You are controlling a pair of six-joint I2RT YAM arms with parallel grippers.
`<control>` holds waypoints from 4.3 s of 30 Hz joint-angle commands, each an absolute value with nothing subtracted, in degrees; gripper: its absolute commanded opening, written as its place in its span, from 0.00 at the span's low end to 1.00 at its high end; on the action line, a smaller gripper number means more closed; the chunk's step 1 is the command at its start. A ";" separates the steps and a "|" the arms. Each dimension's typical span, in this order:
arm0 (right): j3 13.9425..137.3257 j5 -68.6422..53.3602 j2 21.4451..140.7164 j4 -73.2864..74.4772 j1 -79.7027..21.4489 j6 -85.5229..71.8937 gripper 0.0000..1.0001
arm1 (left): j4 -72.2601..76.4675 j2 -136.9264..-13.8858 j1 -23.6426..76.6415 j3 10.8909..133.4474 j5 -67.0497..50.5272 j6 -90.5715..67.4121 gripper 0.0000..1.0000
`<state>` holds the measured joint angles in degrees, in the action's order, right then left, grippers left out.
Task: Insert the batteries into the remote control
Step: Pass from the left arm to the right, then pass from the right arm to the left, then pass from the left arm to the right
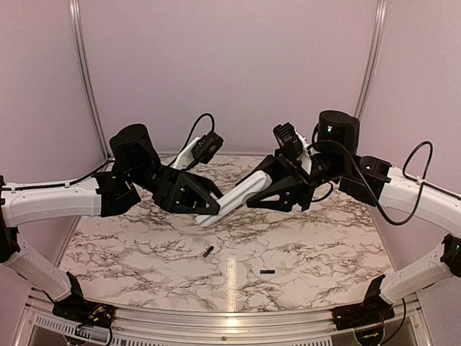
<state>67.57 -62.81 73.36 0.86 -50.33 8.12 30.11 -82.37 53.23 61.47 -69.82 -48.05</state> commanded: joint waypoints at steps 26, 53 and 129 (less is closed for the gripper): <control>73.93 -49.91 81.88 11.91 -43.32 -0.80 0.00 | -11.20 -72.54 44.47 65.60 -26.23 -12.61 0.97; 76.83 -57.82 92.11 15.37 -42.67 -8.48 0.00 | -13.38 -80.75 49.70 62.94 -30.02 -8.60 0.57; 61.26 -57.05 101.73 -19.97 -37.27 -43.06 0.00 | -6.52 -71.38 55.19 49.04 2.62 -1.84 0.99</control>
<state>60.47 -58.24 99.29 -23.27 -37.60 -41.74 4.14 -71.96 52.07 48.21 -10.26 -13.26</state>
